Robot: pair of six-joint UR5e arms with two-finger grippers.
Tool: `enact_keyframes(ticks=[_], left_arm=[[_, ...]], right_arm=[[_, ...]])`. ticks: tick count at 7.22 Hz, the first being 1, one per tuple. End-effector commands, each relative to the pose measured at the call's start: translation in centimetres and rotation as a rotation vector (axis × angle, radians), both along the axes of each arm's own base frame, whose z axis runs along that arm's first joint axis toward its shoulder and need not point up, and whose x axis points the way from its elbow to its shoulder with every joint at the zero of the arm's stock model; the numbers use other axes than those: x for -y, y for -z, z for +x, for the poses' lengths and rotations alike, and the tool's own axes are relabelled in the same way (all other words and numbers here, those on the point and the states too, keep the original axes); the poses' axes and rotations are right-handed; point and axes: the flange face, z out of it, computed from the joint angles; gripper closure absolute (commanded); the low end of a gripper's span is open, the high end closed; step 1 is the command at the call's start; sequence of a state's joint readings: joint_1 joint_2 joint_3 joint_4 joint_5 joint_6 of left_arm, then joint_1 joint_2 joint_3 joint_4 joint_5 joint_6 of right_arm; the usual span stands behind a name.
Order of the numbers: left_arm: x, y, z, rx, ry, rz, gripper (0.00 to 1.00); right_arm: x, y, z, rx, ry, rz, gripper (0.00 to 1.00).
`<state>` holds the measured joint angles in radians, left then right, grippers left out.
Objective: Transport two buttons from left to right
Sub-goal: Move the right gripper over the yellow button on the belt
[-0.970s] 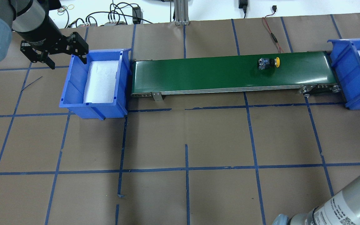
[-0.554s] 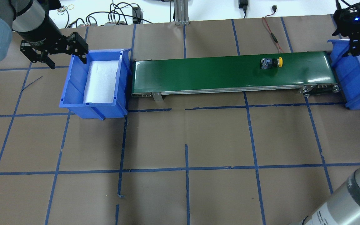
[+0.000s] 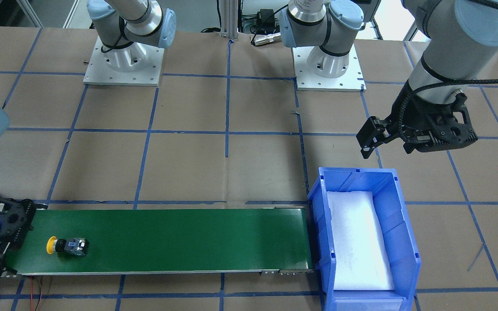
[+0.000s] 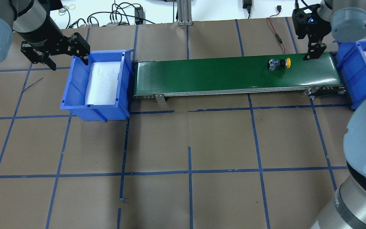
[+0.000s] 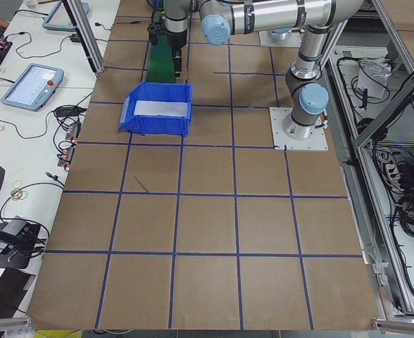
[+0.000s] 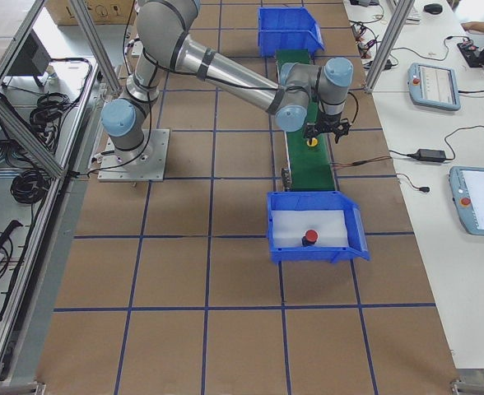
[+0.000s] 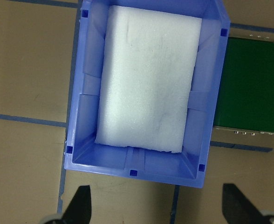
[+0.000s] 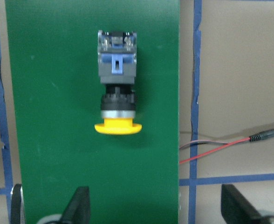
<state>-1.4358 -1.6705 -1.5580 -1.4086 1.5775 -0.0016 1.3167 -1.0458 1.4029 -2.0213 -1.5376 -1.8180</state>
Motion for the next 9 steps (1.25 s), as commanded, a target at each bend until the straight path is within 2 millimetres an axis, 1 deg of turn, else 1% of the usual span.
enact_keyframes(ticks=[1, 2, 3, 4, 5, 6, 7, 8, 9], left_arm=[[0.0, -0.1, 0.0, 0.000, 0.000, -0.001, 0.00], [0.0, 0.0, 0.0, -0.002, -0.001, 0.000, 0.00], [0.0, 0.0, 0.0, -0.002, -0.001, 0.001, 0.00], [0.0, 0.0, 0.0, -0.002, 0.000, 0.001, 0.00], [0.0, 0.0, 0.0, -0.004, 0.000, 0.001, 0.00], [0.0, 0.0, 0.0, -0.004, 0.000, 0.001, 0.00], [0.0, 0.0, 0.0, -0.004, 0.000, 0.001, 0.00], [0.0, 0.0, 0.0, -0.004, 0.000, 0.001, 0.00], [0.0, 0.0, 0.0, -0.004, -0.001, 0.001, 0.00]], right_arm=[[0.1, 1.2, 1.9, 0.011, 0.020, 0.015, 0.00], [0.2, 1.6, 2.1, 0.036, 0.035, 0.015, 0.00], [0.5, 2.6, 2.3, 0.066, 0.057, 0.022, 0.00], [0.4, 3.0, 2.6, 0.071, 0.055, 0.028, 0.00], [0.1, 4.7, 2.7, 0.075, 0.053, 0.036, 0.00], [-0.4, 5.9, 2.8, 0.073, 0.053, 0.030, 0.01], [-0.6, 6.0, 2.8, 0.073, 0.051, 0.030, 0.01], [-0.6, 5.6, 2.7, 0.057, 0.046, 0.027, 0.14], [-0.6, 5.5, 2.6, 0.045, 0.030, 0.021, 0.43]])
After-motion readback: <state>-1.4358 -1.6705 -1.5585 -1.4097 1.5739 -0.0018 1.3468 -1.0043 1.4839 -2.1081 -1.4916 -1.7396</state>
